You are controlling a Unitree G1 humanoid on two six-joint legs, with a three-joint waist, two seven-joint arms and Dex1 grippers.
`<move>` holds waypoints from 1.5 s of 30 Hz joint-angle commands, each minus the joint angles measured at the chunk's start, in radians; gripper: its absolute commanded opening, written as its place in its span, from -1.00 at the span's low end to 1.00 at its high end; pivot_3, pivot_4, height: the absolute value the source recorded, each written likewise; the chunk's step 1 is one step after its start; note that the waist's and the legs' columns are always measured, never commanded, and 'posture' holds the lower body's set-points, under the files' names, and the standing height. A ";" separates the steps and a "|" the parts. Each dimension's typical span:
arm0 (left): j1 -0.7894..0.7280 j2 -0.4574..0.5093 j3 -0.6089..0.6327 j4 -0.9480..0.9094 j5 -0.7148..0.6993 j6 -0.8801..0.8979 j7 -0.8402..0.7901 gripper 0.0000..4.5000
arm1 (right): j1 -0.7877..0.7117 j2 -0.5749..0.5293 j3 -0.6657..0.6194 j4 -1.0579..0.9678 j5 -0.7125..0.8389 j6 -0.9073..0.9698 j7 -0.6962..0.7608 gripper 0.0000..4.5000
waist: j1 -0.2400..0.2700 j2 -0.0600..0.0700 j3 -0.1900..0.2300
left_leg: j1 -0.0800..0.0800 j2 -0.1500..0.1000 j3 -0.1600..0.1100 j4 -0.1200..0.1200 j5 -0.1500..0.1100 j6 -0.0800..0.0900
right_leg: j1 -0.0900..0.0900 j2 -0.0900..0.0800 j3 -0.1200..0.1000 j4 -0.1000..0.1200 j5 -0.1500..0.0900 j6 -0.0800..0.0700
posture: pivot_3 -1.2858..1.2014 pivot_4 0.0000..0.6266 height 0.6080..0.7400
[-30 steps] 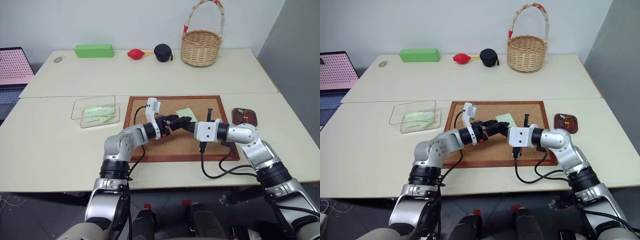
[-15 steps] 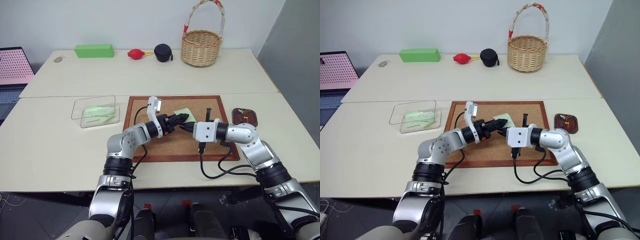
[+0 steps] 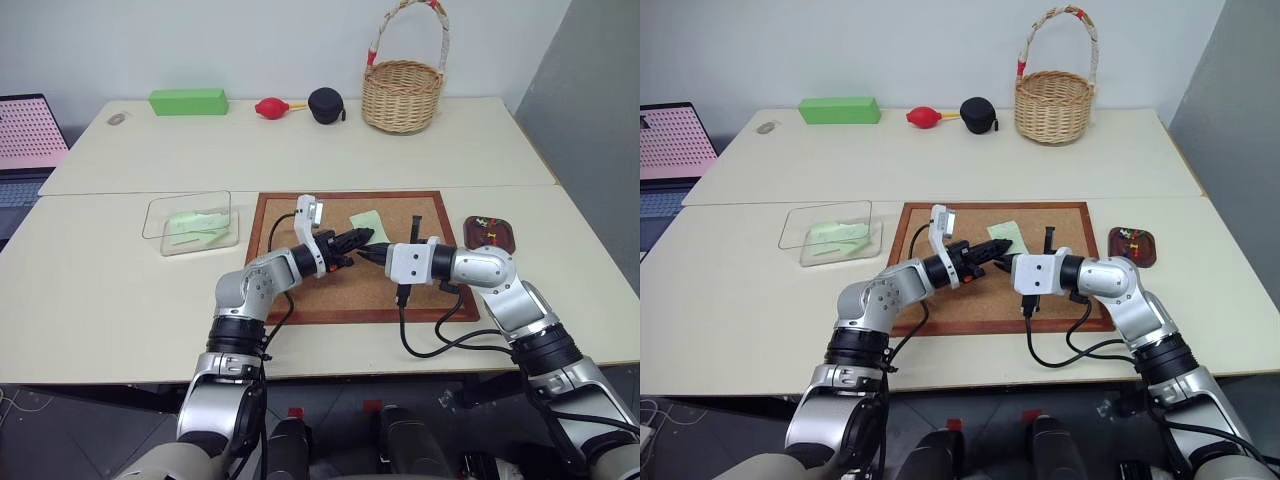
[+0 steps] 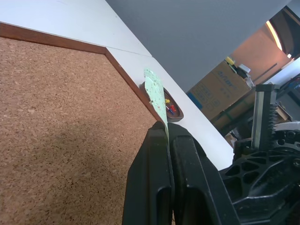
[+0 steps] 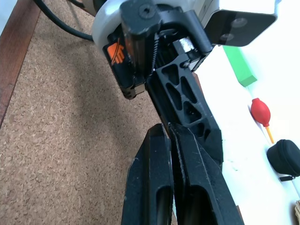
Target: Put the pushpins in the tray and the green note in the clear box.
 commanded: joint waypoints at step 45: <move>0.135 0.103 -0.121 -0.309 0.106 -0.173 0.029 -1.00 | 0.038 -0.173 -0.355 0.302 0.085 0.384 -0.308 -0.46 | 0.010 0.000 0.000 | 0.001 0.000 0.004 0.002 0.000 0.000 | 0.000 0.000 0.004 0.001 0.000 0.000 | 0.03 -0.52 1.00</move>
